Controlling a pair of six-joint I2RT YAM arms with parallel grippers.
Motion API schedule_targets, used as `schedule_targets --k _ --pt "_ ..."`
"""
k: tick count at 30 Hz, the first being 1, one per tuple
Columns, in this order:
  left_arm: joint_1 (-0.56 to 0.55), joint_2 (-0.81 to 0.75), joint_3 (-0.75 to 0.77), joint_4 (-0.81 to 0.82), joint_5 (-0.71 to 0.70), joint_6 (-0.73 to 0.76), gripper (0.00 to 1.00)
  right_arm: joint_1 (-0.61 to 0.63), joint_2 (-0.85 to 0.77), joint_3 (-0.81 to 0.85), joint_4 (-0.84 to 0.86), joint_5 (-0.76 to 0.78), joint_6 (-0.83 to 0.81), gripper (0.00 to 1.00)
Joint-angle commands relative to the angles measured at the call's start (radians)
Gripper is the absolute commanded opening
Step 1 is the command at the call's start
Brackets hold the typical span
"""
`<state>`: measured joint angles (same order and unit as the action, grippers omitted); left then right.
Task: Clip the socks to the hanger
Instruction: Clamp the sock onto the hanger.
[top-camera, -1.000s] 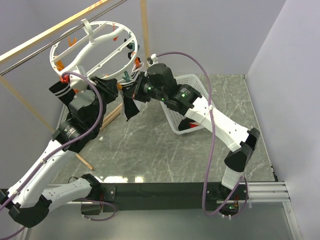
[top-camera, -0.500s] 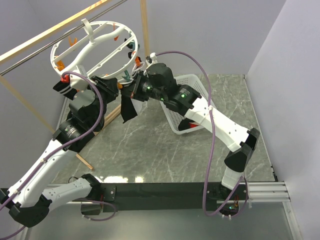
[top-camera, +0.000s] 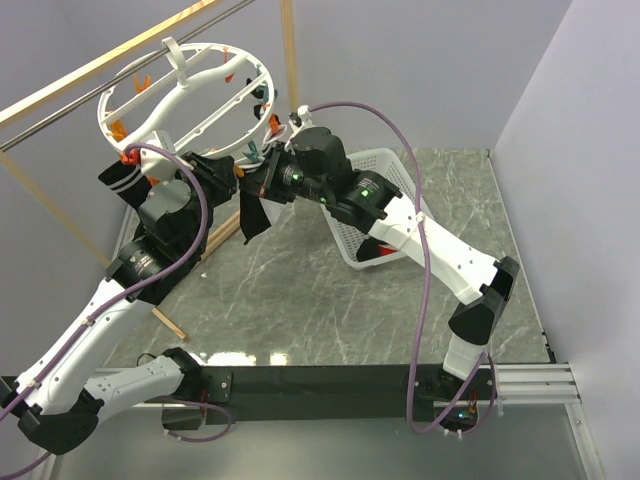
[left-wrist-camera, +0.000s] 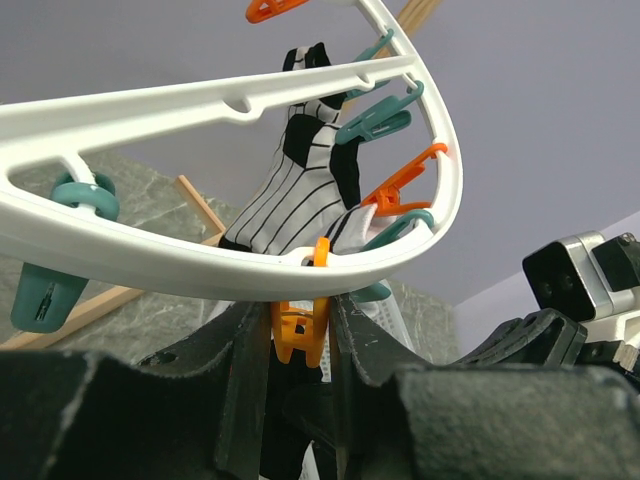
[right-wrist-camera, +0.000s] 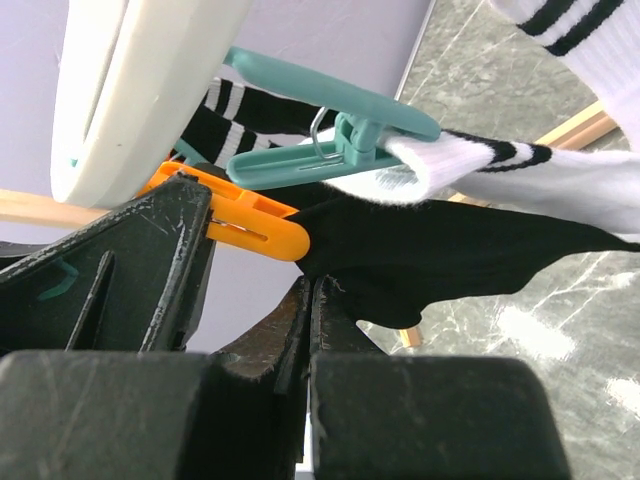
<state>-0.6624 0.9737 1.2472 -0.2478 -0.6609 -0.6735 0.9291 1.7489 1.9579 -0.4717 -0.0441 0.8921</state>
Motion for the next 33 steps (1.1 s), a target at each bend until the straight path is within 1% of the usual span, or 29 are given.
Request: schedule_targets --k 1,9,17,24,26,33 --pt "-0.003 -0.001 0.006 0.059 0.004 0.011 0.09 0.010 -0.034 0.055 0.038 0.016 -0.015 0.00" --pt "-0.003 -0.003 -0.003 0.053 0.012 0.002 0.09 0.011 -0.026 0.088 0.016 0.041 -0.038 0.00" --pt "-0.003 0.005 0.012 0.050 0.021 -0.004 0.09 0.020 -0.009 0.111 0.010 0.029 -0.058 0.00" --pt "-0.003 0.011 0.061 0.013 0.017 -0.020 0.09 0.031 -0.019 0.078 -0.007 0.043 -0.091 0.00" --pt "-0.003 0.014 0.078 0.002 0.012 -0.024 0.09 0.037 -0.023 0.062 -0.011 0.068 -0.105 0.00" --pt "-0.003 0.020 0.126 -0.034 0.020 -0.043 0.09 0.059 -0.061 -0.002 0.034 0.128 -0.148 0.00"
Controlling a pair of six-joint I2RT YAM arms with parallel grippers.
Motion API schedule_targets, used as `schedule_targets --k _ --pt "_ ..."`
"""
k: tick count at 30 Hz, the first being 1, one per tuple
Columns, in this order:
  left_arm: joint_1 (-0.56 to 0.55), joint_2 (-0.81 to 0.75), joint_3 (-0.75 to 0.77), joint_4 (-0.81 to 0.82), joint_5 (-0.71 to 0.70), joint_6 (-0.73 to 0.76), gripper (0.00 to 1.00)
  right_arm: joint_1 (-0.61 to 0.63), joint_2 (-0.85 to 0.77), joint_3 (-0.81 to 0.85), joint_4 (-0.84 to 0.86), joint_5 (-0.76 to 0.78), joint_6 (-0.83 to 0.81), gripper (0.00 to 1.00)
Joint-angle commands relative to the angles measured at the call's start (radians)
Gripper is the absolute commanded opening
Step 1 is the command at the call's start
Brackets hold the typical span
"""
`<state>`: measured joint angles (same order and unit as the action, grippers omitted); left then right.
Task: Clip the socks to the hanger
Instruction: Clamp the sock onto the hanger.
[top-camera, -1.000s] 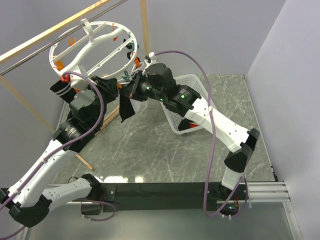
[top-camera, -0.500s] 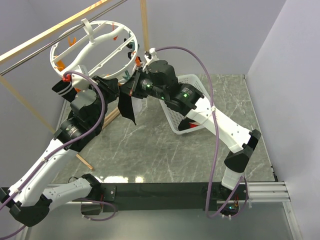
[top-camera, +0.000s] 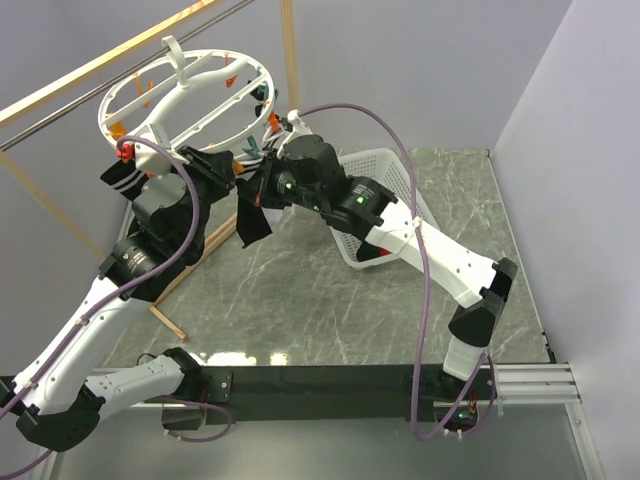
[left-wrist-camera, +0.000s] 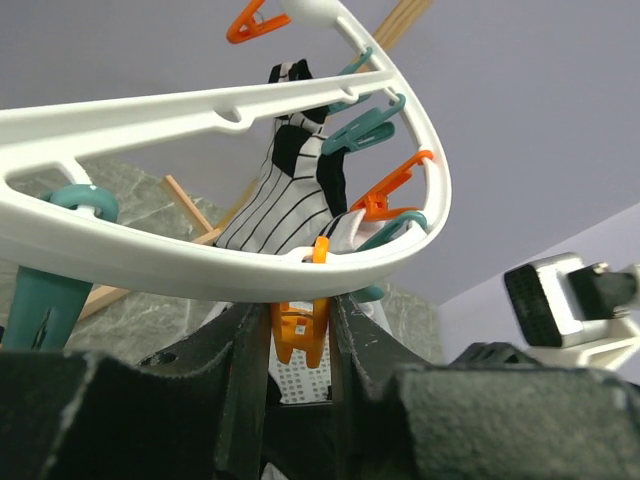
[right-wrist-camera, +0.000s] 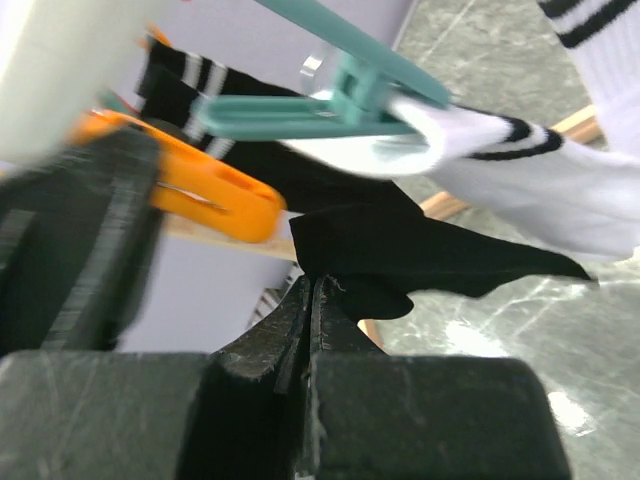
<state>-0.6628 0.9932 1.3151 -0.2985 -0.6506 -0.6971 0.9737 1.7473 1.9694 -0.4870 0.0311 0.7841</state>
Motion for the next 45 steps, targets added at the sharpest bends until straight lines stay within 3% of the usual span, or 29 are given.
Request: schedule_targets --k 1,8,21,45 --pt "-0.003 0.002 0.058 0.013 0.012 -0.025 0.09 0.014 -0.063 -0.018 0.059 0.056 -0.045 0.00" --pt "-0.003 -0.002 0.042 0.006 0.019 -0.038 0.09 0.020 -0.077 -0.024 0.096 0.096 -0.065 0.00" --pt "-0.003 0.022 0.092 -0.033 -0.031 -0.039 0.10 0.034 -0.189 -0.236 0.280 0.124 -0.091 0.00" --pt "-0.003 0.005 0.101 -0.034 0.000 -0.065 0.11 0.043 -0.143 -0.222 0.284 0.122 -0.106 0.00"
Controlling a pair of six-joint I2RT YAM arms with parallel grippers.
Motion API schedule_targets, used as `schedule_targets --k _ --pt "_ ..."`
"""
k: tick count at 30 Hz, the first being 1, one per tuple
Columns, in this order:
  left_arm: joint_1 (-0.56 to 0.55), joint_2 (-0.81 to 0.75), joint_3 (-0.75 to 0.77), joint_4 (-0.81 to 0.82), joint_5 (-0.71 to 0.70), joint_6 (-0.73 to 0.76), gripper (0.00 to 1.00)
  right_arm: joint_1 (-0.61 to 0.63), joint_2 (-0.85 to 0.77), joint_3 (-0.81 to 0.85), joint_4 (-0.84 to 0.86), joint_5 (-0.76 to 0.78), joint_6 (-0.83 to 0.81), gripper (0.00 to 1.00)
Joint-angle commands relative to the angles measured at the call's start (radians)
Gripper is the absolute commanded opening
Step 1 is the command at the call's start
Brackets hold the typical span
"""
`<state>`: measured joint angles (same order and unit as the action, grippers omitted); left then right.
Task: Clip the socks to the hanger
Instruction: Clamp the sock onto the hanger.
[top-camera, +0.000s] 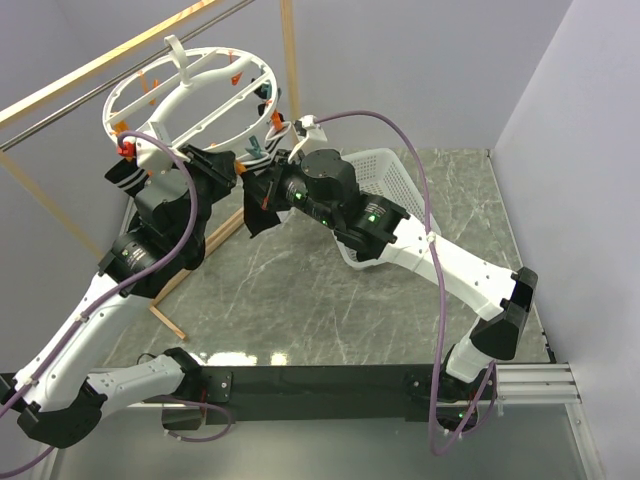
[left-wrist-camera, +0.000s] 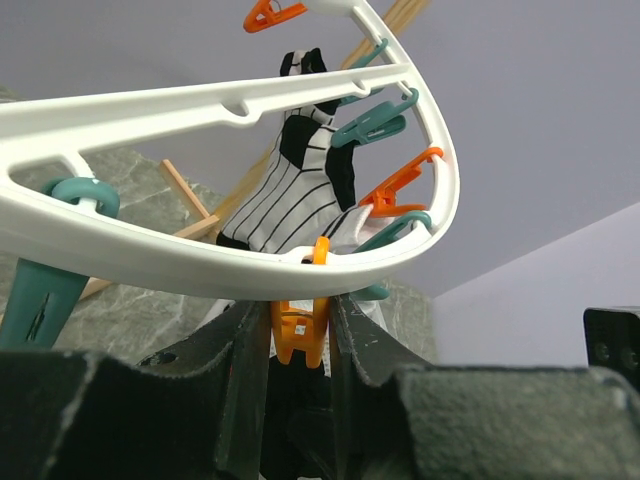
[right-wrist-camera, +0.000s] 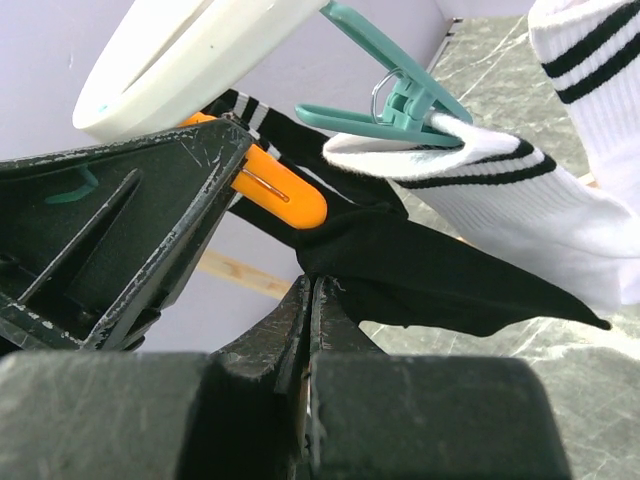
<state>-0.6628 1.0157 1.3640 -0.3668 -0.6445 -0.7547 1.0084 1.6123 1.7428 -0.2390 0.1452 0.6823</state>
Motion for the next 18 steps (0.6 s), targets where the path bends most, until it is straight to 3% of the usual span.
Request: schedule_targets --k 1,18 --pt "-0.003 -0.019 0.052 0.035 -0.004 -0.006 0.11 0.010 -0.009 0.003 0.035 0.008 -0.001 0.00" --pt "-0.001 -0.035 0.043 0.051 0.005 -0.002 0.11 0.009 0.001 -0.006 0.037 0.008 0.000 0.00"
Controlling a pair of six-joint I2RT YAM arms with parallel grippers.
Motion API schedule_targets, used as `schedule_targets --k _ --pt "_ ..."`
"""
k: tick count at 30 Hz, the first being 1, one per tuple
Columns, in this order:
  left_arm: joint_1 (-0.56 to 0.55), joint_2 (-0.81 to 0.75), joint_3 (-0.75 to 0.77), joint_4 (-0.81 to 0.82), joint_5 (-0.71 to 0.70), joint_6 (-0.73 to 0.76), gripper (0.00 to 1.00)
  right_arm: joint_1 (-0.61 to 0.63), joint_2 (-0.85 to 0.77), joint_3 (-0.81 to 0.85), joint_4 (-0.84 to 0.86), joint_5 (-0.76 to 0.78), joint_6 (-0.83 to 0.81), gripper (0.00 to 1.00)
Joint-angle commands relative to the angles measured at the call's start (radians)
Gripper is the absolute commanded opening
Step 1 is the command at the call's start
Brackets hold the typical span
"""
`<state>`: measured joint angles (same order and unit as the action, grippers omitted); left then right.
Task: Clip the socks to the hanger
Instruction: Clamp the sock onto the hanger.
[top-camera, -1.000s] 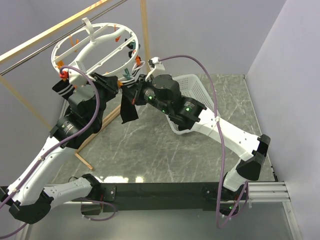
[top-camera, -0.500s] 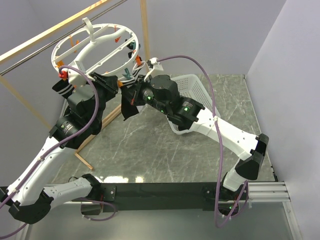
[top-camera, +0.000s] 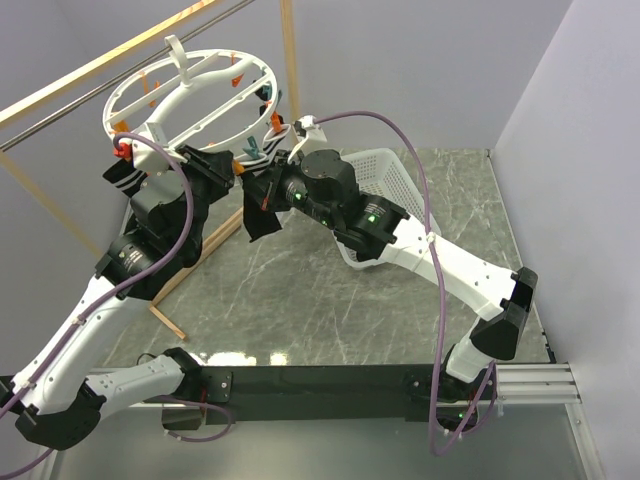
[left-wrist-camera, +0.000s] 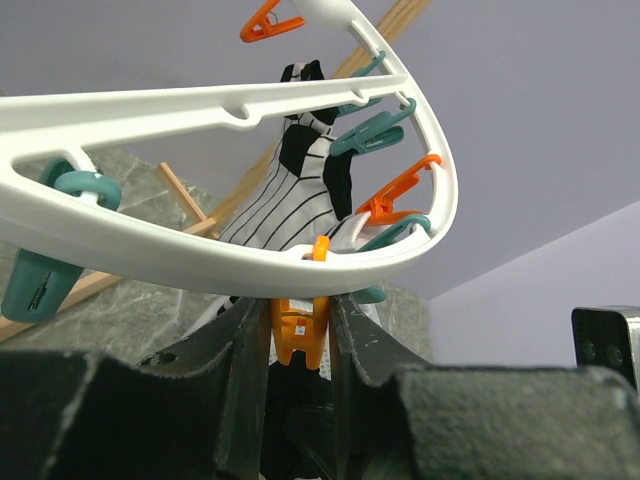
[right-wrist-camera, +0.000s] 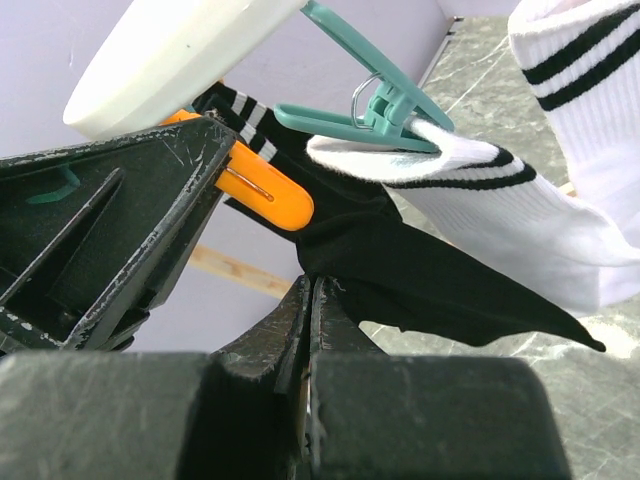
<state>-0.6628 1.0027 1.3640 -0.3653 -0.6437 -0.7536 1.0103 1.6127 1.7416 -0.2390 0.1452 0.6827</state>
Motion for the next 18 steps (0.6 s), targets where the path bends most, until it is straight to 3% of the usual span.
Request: schedule_targets --k 1,18 --pt "-0.003 -0.022 0.043 0.051 0.006 -0.003 0.11 0.008 0.004 -0.004 0.035 0.007 0.001 0.00" --pt "-0.001 -0.033 0.015 0.048 -0.002 0.013 0.11 0.008 0.010 0.012 0.030 0.021 -0.011 0.00"
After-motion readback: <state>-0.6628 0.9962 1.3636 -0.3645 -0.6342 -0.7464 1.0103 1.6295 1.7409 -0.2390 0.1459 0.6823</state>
